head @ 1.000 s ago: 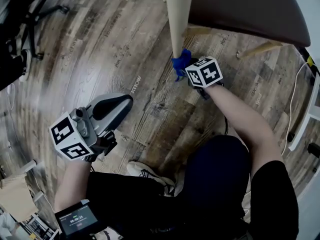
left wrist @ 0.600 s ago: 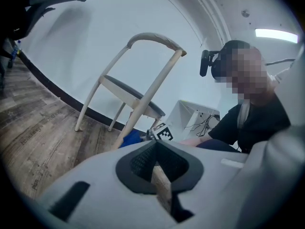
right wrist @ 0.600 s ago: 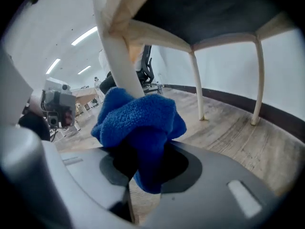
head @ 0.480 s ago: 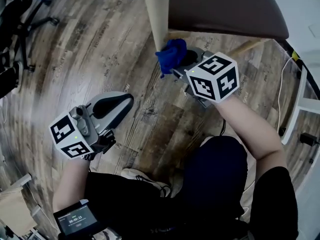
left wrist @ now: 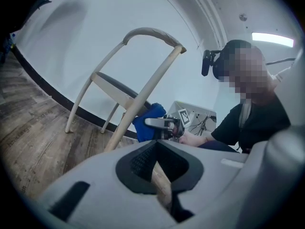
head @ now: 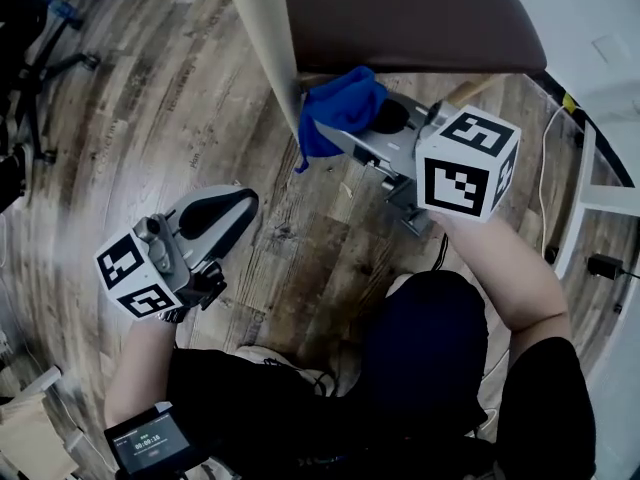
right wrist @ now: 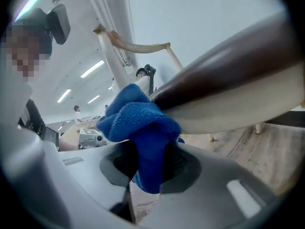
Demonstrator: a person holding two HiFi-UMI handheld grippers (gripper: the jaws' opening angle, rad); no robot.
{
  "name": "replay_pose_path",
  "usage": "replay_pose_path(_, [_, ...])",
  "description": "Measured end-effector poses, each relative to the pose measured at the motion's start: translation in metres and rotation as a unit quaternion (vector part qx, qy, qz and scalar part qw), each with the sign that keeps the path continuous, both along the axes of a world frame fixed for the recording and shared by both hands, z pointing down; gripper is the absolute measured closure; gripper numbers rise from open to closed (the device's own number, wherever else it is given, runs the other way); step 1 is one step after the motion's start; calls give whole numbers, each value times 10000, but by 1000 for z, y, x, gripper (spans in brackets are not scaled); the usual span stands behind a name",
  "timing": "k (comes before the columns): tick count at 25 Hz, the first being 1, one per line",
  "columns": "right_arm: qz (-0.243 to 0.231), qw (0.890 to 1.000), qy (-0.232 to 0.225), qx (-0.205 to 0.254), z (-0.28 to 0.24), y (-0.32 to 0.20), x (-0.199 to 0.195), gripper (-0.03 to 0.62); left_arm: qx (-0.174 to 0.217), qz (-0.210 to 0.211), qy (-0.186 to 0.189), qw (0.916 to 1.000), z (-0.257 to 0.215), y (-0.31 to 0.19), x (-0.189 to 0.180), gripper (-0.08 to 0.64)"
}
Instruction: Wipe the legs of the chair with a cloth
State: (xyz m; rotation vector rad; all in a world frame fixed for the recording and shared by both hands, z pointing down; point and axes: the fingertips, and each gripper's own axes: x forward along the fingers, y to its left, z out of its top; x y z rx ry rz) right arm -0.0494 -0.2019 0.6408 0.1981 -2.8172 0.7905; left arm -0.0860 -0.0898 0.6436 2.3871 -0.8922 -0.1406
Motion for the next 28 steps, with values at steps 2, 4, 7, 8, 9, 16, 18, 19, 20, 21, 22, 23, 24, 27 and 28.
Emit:
replay_pose_path(2, [178,9998,18,-127,-2,-13,20,488,-12,29,-24,10000,1,-2,2,558])
replay_pose_path(4, [451,9987,54,-237,-4,-29,46,489,-30,52,-54,10000,3,-3,2,558])
replay_pose_path(7, [1073,9935,215,-302,-6,-61,97,489,-50,59,-72,9999,3,-4,4,558])
replay_pose_path(8, [1317,9904,289,-300,-6,-74,116,490,-50,62,-79,9999,3,-6,5,558])
replay_pose_path(9, [1556,9867,351,-300,-5,-87,135,491,-48,66,-90,9999,4,-8,7,558])
replay_pose_path(16, [2500,9659,550,-402,1,-136,209,491,-88,94,-172,9998,9,-12,11,557])
replay_pose_path(18, [2507,9653,626,-377,0,-137,214,491,-55,107,-163,9998,8,-11,11,558])
replay_pose_path(19, [2513,9650,641,-380,-1,-137,215,491,-35,116,-159,9998,7,-10,11,558])
replay_pose_path(20, [2531,9645,654,-380,-2,-137,216,491,-18,124,-159,9998,5,-9,10,558])
replay_pose_path(21, [2559,9637,669,-373,-2,-137,217,491,-9,128,-163,9998,4,-8,10,558])
replay_pose_path(22, [2594,9626,687,-360,-1,-138,218,491,-7,126,-169,9998,3,-8,9,558])
replay_pose_path(23, [2633,9615,702,-347,0,-139,219,491,-8,119,-170,9998,3,-8,9,558])
replay_pose_path(24, [2673,9605,694,-344,2,-140,219,491,-4,109,-167,9998,2,-9,9,558])
replay_pose_path(27, [2790,9581,509,-399,2,-138,218,491,58,89,-150,9998,-1,-8,9,558])
replay_pose_path(28, [2827,9573,444,-404,1,-134,218,491,86,89,-148,9998,-3,-7,9,558])
